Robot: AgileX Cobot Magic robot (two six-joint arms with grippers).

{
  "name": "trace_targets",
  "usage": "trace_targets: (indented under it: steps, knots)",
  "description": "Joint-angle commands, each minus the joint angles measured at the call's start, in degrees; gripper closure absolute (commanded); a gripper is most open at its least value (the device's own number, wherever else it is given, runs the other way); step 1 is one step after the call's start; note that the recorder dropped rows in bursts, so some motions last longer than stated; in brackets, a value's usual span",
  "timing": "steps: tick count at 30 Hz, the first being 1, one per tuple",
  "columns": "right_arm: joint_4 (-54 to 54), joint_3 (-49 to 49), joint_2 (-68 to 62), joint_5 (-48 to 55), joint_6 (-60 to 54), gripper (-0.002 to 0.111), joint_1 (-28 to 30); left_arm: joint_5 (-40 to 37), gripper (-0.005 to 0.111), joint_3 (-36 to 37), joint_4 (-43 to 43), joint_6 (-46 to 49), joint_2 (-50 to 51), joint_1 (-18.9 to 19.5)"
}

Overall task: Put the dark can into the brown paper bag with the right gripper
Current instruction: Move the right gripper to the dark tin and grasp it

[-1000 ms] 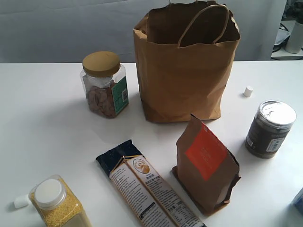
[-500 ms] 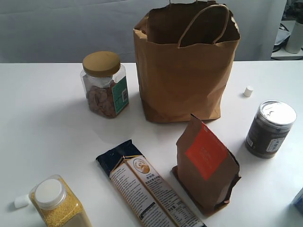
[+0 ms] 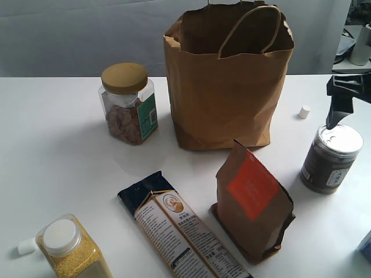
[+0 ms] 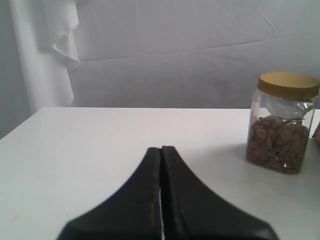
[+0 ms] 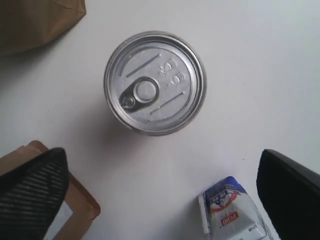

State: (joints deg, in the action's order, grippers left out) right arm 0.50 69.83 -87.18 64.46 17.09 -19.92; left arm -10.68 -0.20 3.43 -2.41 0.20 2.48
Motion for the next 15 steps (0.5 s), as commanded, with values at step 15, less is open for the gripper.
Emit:
trace_targets:
  steps: [15]
  knots:
    - [2.48,5.61,-17.48,-7.07,0.13,0.019,-0.11,0.17,0.107,0.2,0.15,-0.2,-0.2,-0.35]
